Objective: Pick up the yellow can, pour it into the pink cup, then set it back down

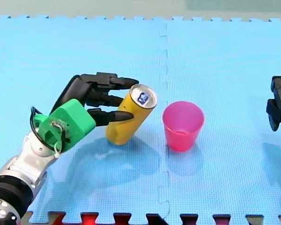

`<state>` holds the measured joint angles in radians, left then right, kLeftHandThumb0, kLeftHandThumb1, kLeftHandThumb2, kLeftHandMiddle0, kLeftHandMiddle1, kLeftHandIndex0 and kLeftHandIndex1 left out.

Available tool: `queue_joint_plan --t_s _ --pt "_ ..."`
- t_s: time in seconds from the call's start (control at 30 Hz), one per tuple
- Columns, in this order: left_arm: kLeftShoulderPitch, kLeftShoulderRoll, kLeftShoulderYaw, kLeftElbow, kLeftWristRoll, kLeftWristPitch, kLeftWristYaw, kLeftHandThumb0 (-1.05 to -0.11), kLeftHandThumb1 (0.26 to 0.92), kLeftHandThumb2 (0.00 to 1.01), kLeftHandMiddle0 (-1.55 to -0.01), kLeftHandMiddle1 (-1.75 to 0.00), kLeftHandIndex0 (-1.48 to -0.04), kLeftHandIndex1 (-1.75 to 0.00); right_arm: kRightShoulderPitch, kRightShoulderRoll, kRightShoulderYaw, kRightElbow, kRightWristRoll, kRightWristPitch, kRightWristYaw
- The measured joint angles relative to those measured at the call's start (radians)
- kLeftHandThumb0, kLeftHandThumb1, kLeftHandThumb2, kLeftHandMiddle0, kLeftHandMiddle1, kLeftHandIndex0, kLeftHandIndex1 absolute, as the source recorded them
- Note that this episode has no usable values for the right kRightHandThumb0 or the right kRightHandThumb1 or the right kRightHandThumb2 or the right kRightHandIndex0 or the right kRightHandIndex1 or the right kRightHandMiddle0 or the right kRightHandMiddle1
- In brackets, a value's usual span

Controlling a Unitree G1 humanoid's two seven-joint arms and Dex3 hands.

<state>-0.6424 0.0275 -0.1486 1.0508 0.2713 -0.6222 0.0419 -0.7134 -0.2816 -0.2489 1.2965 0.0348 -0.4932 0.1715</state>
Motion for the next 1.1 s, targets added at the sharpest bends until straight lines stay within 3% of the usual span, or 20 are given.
queue_joint_plan --t_s 0.27,0.43,0.6,1.1 --pt "-0.069 -0.014 -0.014 0.021 0.013 0.057 0.012 -0.393 0.769 0.0 -1.37 0.0 -1.24 0.0 0.0 0.008 -0.001 -0.001 0.0 0.004 0.001" --pt "-0.12 -0.036 -0.043 0.002 0.046 0.092 0.032 -0.409 0.768 0.0 -1.36 0.0 -1.23 0.0 -0.002 0.012 0.002 -0.002 -0.003 0.007 -0.004" --pt "-0.147 -0.04 -0.061 -0.02 0.07 0.112 0.051 -0.425 0.767 0.0 -1.34 0.0 -1.2 0.0 -0.002 0.015 0.005 -0.002 -0.004 0.01 -0.009" --pt "-0.123 -0.021 -0.075 -0.064 0.071 0.127 0.038 -0.443 0.768 0.0 -1.34 0.0 -1.2 0.0 -0.003 0.017 0.004 -0.002 -0.003 0.01 -0.009"
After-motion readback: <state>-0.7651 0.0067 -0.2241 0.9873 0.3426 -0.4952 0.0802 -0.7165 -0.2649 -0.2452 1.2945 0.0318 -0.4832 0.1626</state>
